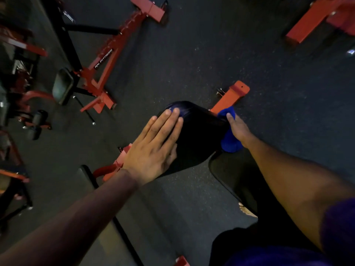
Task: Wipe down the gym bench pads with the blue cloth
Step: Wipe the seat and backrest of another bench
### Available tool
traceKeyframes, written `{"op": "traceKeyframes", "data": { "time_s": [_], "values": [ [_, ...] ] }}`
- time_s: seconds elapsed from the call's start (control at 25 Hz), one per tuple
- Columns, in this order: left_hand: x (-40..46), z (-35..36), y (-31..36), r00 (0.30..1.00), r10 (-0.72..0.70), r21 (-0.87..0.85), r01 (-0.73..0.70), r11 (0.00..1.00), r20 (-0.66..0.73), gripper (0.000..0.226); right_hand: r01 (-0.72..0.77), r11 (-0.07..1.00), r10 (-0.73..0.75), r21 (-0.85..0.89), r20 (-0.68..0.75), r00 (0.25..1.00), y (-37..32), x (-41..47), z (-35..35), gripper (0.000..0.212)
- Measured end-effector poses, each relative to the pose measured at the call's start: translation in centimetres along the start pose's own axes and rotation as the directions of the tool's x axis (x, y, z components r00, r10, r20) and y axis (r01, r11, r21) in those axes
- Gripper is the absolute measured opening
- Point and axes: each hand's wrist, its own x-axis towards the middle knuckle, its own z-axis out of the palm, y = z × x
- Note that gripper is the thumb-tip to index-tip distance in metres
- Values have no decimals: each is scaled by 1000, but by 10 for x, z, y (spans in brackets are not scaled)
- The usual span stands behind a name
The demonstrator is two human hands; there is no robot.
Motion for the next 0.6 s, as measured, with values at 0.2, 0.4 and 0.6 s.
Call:
{"op": "traceKeyframes", "data": {
  "time_s": [0.2,0.4,0.6],
  "values": [
    [3,1,-2,999,18,32,-17,999,-32,64,-69,996,69,62,-3,998,-8,8,-2,38],
    [0,2,2,999,8,25,-7,1000,-46,62,209,955,-179,210,-155,972,-32,-49,29,51],
    [1,0,2,1000,7,34,-6,999,-19,60,291,946,-254,141,-235,938,-25,-50,34,44]
  ]
}}
